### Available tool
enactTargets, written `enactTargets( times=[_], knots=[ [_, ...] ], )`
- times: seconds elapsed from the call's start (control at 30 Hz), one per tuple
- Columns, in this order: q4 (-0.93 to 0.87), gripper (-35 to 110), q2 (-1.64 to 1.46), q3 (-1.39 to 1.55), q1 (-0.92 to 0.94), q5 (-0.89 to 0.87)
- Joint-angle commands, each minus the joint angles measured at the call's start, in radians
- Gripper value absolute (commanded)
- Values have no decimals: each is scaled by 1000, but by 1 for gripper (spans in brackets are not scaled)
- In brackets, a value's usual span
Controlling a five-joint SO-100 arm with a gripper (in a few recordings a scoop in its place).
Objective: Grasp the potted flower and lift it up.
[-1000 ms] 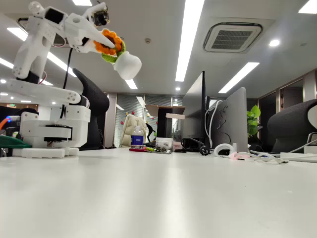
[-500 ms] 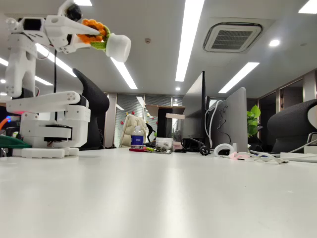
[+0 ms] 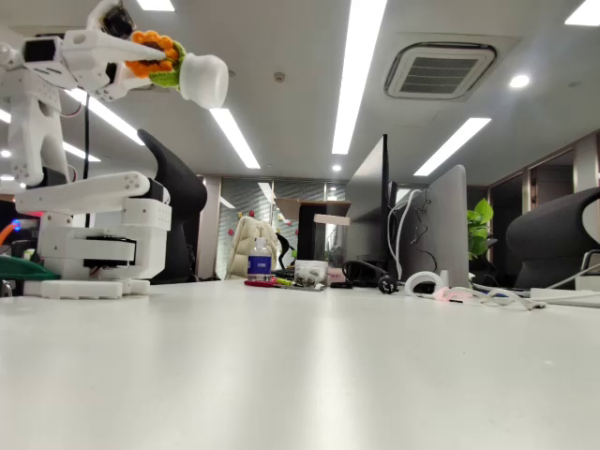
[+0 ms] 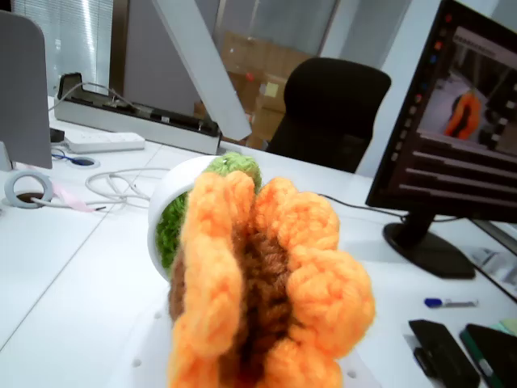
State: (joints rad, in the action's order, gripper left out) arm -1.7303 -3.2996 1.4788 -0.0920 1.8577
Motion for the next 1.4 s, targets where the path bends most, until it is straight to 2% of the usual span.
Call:
enactTargets(
  times=[0.0,0.33,1.37],
  knots=[
    [48,0,0,8,-2,6],
    [219,0,0,130,11,-9],
    [141,0,-2,81,15,-14]
  ],
)
